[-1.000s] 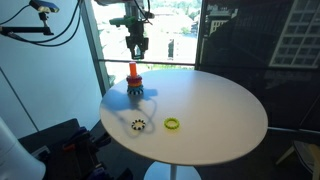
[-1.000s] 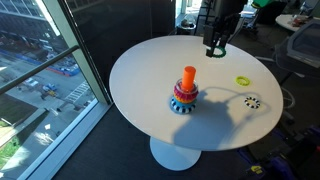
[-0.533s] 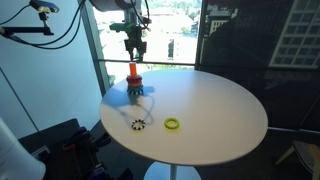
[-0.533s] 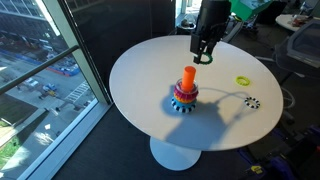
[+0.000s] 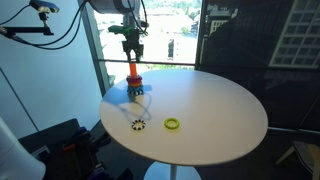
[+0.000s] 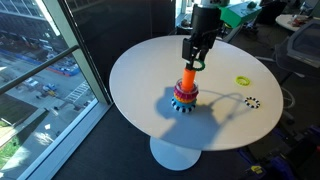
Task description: Lift the green object from the table and put it on the orange holder
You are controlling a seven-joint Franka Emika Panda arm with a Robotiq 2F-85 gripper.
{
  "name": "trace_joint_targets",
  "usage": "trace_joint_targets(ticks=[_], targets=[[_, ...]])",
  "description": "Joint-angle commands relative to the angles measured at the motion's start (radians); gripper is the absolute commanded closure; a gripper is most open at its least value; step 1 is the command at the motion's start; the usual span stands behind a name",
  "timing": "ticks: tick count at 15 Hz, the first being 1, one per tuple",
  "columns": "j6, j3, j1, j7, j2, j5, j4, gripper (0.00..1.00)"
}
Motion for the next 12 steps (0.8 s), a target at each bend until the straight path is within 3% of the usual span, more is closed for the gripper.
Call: trace_joint_targets(ticks=[1,12], targets=[[0.003,0.003,0.002,-0.023,0.022,0.019,0.031,0.55],[-0.001,0.009,0.007,-0.022,0.045,0.023,0.034,0.55]])
